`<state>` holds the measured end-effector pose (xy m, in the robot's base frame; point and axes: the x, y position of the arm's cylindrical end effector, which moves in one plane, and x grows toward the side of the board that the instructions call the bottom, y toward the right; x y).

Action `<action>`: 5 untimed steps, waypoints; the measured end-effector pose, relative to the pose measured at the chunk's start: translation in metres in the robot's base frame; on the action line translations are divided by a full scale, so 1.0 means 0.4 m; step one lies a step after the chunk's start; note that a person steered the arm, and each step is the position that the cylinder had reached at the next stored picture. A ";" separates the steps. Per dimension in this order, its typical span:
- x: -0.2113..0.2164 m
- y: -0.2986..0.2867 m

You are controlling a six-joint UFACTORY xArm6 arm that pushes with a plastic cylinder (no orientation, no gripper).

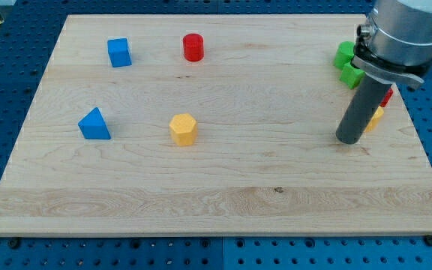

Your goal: Place the yellow hexagon to the bottom of the yellow heart

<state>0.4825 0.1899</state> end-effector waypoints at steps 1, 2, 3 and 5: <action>-0.020 0.061; -0.020 0.123; 0.021 0.110; -0.012 -0.228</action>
<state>0.4777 0.0988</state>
